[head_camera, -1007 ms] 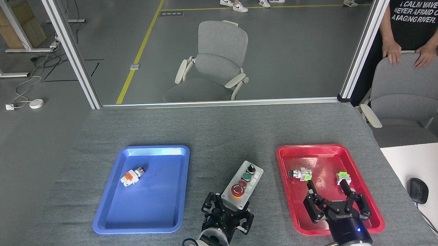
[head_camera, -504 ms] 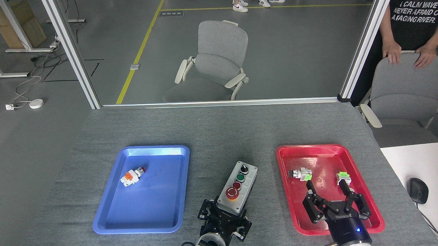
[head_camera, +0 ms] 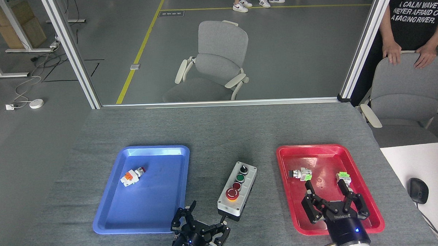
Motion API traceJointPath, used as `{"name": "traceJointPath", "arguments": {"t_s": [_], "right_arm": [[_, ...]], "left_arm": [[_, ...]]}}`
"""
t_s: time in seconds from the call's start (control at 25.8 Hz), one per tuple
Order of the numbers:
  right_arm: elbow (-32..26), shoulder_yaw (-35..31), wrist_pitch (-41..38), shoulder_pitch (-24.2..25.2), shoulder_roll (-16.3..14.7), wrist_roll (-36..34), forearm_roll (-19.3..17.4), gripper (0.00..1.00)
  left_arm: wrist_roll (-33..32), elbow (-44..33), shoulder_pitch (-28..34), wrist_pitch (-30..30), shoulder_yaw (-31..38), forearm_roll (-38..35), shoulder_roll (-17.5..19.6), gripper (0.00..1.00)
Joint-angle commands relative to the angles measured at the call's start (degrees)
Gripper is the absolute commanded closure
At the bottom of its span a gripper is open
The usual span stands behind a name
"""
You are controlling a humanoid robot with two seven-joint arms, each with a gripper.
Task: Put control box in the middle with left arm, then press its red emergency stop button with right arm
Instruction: 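Open the left gripper and withdraw it back over the blue tray, then move the right gripper from the red tray to the control box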
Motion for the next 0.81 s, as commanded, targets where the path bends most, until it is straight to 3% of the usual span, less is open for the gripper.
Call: {"name": "traceJointPath", "arguments": {"t_s": [0.0, 0.08, 0.19, 0.39, 0.77], "right_arm": [[0.01, 0.30, 0.12, 0.00, 0.09, -0.15, 1.43, 0.11], [0.01, 0.39, 0.03, 0.00, 0.26, -0.15, 2.66, 0.25], [0.19, 0.92, -0.06, 0.00, 0.53, -0.06, 3.01, 0.59], [0.71, 2.59, -0.32, 0.00, 1.23, 0.38, 4.06, 0.97], [1.86, 8.83, -0.41, -2.55, 3.07, 2.92, 4.50, 1.00]], "left_arm": [[0.19, -8.90, 3.90, -0.16, 4.87, 0.07, 4.61, 0.01], [0.28, -11.97, 5.74, -0.86, 9.44, 0.07, 5.75, 0.01], [0.81, -14.00, 7.59, -4.38, 18.58, 0.15, 5.49, 0.01], [0.98, -13.65, 6.98, -8.95, 29.74, 2.44, 5.05, 0.01], [1.16, -13.56, 6.10, -8.34, 33.61, 4.20, 4.87, 0.01]]}}
